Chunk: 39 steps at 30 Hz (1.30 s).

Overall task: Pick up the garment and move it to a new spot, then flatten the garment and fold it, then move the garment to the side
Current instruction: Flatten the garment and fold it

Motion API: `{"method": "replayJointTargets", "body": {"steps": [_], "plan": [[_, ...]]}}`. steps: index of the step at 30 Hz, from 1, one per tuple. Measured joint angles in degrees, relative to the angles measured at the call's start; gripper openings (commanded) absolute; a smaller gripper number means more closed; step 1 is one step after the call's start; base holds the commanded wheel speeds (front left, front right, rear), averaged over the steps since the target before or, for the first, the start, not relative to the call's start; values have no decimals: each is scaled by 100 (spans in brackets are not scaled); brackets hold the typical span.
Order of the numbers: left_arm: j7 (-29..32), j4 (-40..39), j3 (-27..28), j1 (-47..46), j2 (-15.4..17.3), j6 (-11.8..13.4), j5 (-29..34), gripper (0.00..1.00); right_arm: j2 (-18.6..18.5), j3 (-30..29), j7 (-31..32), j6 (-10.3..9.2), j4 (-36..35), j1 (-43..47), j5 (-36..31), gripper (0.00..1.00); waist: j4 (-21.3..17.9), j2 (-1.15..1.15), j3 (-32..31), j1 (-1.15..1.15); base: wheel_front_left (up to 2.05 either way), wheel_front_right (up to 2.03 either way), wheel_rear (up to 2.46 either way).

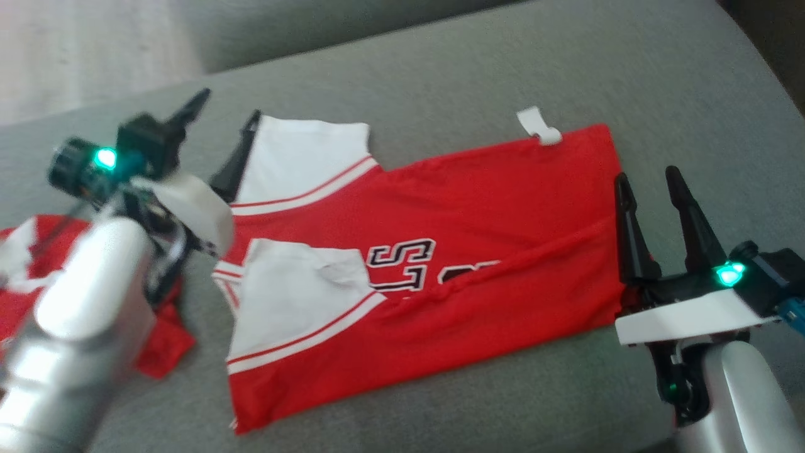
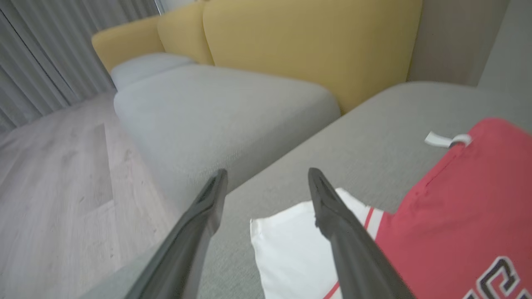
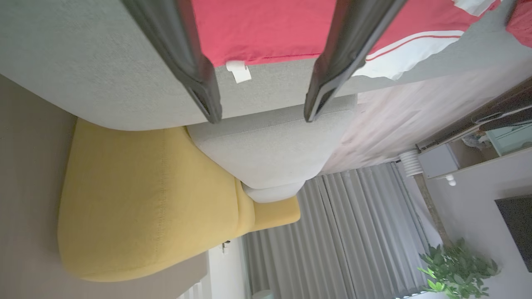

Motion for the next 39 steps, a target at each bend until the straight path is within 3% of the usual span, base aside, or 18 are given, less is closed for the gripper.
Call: {"method": "replayJointTargets", "body": {"steps": [6, 14, 18, 23, 26, 32, 39], "plan": [[839, 1087, -461, -714, 226, -134, -236, 100, 52, 70, 2, 0, 15, -134, 1, 100, -361, 0, 366, 0, 0, 0, 0], [1235, 1562, -1369, -1150, 594, -176, -1010, 100, 169, 240, -10, 0, -1, -312, 3, 100, -685, 0, 759, 0, 0, 0, 0], [1234, 1784, -1480, -1397, 811, -176, -1343, 100, 197, 350, -27, 0, -22, -319, 2, 100, -790, 0, 908, 0, 0, 0, 0], [1360, 1911, -1690, -1680, 889, -176, -1623, 100, 233, 428, -45, 0, -58, -415, 2, 100, -891, 0, 1053, 0, 0, 0, 0], [1514, 2094, -1655, -1840, 893, -176, -2195, 100, 241, 503, -57, 0, -96, -517, -15, 100, -992, 0, 1218, 0, 0, 0, 0], [1829, 2187, -1862, -2023, 1101, -176, -2419, 100, 274, 581, -56, 0, -252, -677, -76, 100, -1203, 0, 1389, -1, 0, 0, 0], [2129, 2103, -1956, -2123, 1129, -175, -3027, 100, 278, 594, -40, 0, -310, -689, -146, 100, -1287, 0, 1458, -1, 0, 0, 0]]}}
